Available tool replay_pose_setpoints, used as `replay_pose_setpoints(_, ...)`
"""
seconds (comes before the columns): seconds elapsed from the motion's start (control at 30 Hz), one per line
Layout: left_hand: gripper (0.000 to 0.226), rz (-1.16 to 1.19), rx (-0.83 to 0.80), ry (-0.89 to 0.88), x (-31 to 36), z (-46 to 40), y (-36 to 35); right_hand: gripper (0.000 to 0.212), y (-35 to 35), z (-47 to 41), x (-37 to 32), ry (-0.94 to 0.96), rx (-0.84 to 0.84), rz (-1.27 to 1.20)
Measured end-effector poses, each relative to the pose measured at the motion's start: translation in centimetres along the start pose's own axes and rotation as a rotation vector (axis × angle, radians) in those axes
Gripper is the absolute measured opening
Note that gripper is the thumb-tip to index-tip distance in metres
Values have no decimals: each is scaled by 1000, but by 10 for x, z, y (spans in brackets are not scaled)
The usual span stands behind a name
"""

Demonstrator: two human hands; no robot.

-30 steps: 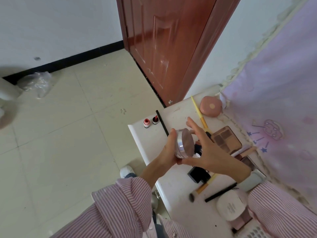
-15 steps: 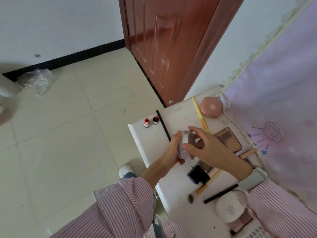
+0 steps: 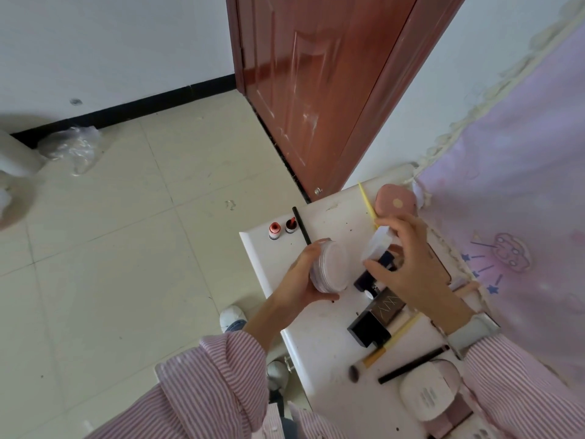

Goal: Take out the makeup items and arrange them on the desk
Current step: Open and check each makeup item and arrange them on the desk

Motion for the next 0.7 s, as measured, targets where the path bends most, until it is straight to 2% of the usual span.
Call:
replay_pose_setpoints(0.1,39,223,-14,33,-3,4,-3,50,-4,-8,24,-169,125,-36)
replay_pose_setpoints(0.2,51,309,0,46,-3,8,-3,44,-10,-15,30,-163,162,29)
replay_pose_setpoints(0.33,27,290,119,43,-5,10,8,38,-16,-19,33,-125,162,296)
replay_pose_setpoints(0.53,40,288,165,54,-6,8,9,32,-22,-16,56,-258,56,527)
replay_pose_setpoints(0.7,33,193,288,-10,-1,6,18,38,-25,-14,52,-264,13,569)
Point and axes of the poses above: each hand's wrist, its own z-axis away from the middle knuckle, its own y-axis out of the back of the hand, x = y × z, the point moved 8 cm from there along -z, towards the middle knuckle, and after that the axes turned 11 degrees about -z, right-handed, at the moved point
